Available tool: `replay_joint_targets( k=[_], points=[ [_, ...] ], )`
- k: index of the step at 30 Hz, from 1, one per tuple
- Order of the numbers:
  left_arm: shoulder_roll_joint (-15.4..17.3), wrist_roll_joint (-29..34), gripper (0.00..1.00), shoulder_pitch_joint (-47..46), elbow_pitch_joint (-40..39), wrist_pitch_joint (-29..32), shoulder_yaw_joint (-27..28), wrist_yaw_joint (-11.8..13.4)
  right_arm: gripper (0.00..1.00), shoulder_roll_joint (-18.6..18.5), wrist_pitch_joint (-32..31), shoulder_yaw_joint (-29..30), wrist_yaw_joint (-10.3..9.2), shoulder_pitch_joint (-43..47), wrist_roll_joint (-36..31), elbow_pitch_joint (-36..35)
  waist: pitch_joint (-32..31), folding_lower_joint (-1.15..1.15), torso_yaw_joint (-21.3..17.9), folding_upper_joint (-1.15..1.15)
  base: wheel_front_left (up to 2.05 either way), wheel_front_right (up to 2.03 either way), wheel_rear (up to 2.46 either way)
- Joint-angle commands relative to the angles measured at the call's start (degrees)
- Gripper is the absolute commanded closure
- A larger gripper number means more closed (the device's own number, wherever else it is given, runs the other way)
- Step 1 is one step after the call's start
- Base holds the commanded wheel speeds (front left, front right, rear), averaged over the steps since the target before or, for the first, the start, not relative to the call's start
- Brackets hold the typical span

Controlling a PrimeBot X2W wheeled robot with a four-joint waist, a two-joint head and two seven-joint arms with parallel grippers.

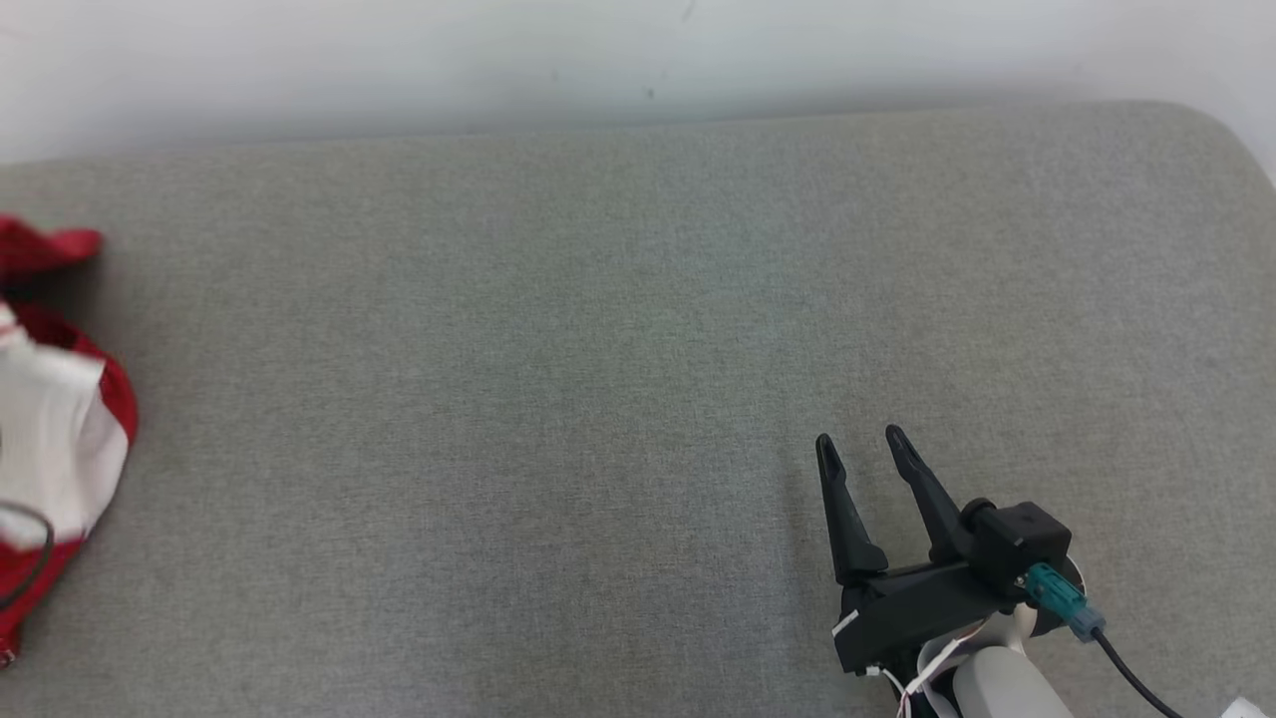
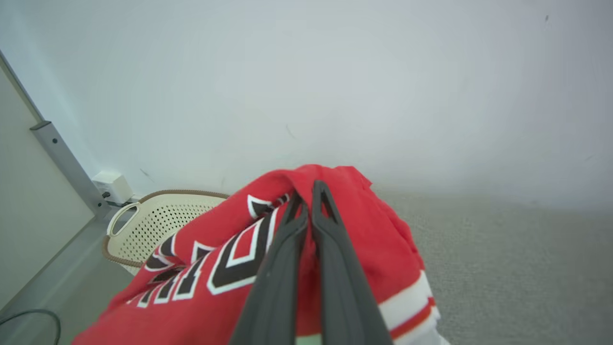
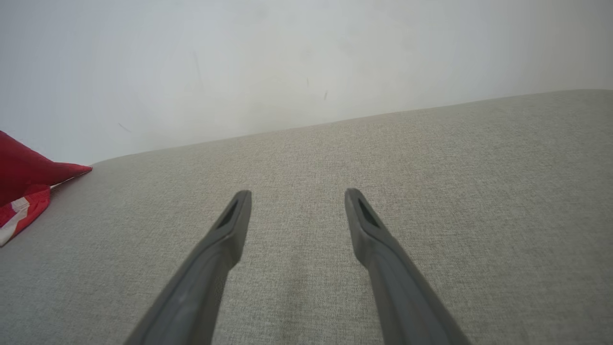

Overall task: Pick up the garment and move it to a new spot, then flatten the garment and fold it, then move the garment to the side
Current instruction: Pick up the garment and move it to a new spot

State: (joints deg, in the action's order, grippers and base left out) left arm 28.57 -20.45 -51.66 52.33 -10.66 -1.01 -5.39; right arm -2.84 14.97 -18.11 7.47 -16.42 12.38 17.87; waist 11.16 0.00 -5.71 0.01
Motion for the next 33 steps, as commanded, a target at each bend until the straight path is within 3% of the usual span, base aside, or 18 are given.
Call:
replay_joint_targets(
  k=[1,8,15,23,28,33],
  points=[
    [-0.27,0.97,1.00,-1.52,-2.19,-0.76,-0.91,-0.34,0.00,-0.07,0.28,-0.06,0.04,0.82,0.14,0.16,-1.16,0.00,0.88,-0.01,0.00,0.00,0.00],
    [-1.96,1.23,1.00,-3.96,-14.21,-0.07,-4.92,-1.37,0.00,-0.08,0.30,0.08,0.04,1.39,1.26,0.28,-2.35,0.00,-0.16,-0.01,0.00,0.00,0.00],
    [-3.35,0.89,1.00,-2.78,-26.73,3.89,-8.10,-1.50,0.00,-0.07,0.30,-0.20,0.04,1.35,2.56,-0.25,-2.39,0.00,-3.85,-0.01,0.00,0.00,0.00],
    [-8.04,0.10,1.00,-2.03,-41.20,9.54,-13.12,-1.25,0.00,-0.07,0.22,1.15,0.04,1.18,3.46,-0.70,-0.79,0.00,-9.22,-0.01,0.00,0.00,0.00],
    [-11.90,0.34,1.00,-0.48,-45.03,10.97,-18.28,-1.44,0.00,-0.05,0.21,1.64,0.04,0.82,3.65,-1.10,0.08,0.00,-11.46,-0.01,0.00,0.00,0.00],
    [-17.17,-0.23,1.00,4.38,-43.30,9.34,-24.63,-1.55,0.00,-0.05,0.22,2.01,0.04,0.74,3.68,-1.20,0.72,0.00,-12.13,-0.01,0.00,0.00,0.00]
  ],
)
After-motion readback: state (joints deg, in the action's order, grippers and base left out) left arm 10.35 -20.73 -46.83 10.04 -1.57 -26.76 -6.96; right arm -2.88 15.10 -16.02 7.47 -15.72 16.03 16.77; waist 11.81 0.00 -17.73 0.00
